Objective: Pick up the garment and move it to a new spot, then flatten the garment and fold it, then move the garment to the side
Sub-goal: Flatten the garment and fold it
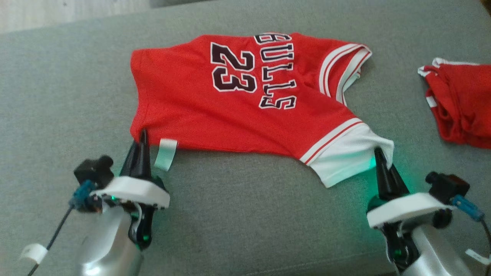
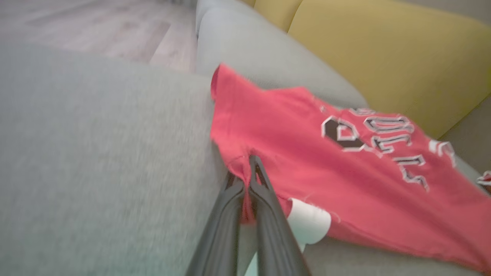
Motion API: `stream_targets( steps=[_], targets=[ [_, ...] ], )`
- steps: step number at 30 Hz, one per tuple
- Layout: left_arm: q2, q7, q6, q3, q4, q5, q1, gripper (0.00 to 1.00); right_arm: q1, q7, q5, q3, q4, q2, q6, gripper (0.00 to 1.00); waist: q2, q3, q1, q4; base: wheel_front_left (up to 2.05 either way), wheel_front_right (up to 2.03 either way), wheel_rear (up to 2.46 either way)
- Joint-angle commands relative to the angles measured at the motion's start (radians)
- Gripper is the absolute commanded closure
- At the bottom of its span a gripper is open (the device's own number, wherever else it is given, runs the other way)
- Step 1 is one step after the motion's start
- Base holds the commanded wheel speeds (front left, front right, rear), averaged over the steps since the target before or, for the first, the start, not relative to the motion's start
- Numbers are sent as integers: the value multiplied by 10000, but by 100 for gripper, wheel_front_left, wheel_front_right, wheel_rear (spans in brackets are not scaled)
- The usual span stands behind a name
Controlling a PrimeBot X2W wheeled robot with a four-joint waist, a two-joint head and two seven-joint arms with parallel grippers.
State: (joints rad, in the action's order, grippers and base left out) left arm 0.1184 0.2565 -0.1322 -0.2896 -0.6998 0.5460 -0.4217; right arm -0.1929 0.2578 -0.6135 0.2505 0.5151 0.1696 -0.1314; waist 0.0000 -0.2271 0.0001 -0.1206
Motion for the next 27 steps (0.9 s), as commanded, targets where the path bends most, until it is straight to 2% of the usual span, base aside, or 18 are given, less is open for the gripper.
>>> stream_targets(
  steps=[1,5,8,15,17,23,27],
  targets=[
    [297,53,16,357,592,-19,-171,100,-210,40,-326,163,-581,-57,7,100,0,289,-1,138,0,0,0],
    [524,53,16,610,2089,-250,-245,100,-573,40,-1866,266,-1932,-30,7,100,0,1091,-1,432,0,0,0],
    [772,53,16,707,3031,-261,-421,100,-1014,40,-2830,-149,-2875,216,7,100,0,1832,-1,678,0,0,0],
    [1945,53,16,295,4206,-19,-1747,100,-2391,-48,-4288,-685,-4357,998,7,100,0,2732,-1,1178,0,0,0],
    [2306,13,16,50,4262,71,-2257,100,-2915,-220,-4578,-894,-4611,1208,7,100,0,2882,-1,1282,0,0,0],
    [2820,-694,16,-281,4446,288,-3473,100,-4245,-1007,-4813,-1389,-4997,1463,7,100,0,2932,-1,1508,0,0,0],
    [2921,-1474,66,-255,4136,552,-4166,100,-5411,-1990,-4179,-1443,-4475,1319,7,100,0,2469,-1,1575,0,0,0]
  ],
)
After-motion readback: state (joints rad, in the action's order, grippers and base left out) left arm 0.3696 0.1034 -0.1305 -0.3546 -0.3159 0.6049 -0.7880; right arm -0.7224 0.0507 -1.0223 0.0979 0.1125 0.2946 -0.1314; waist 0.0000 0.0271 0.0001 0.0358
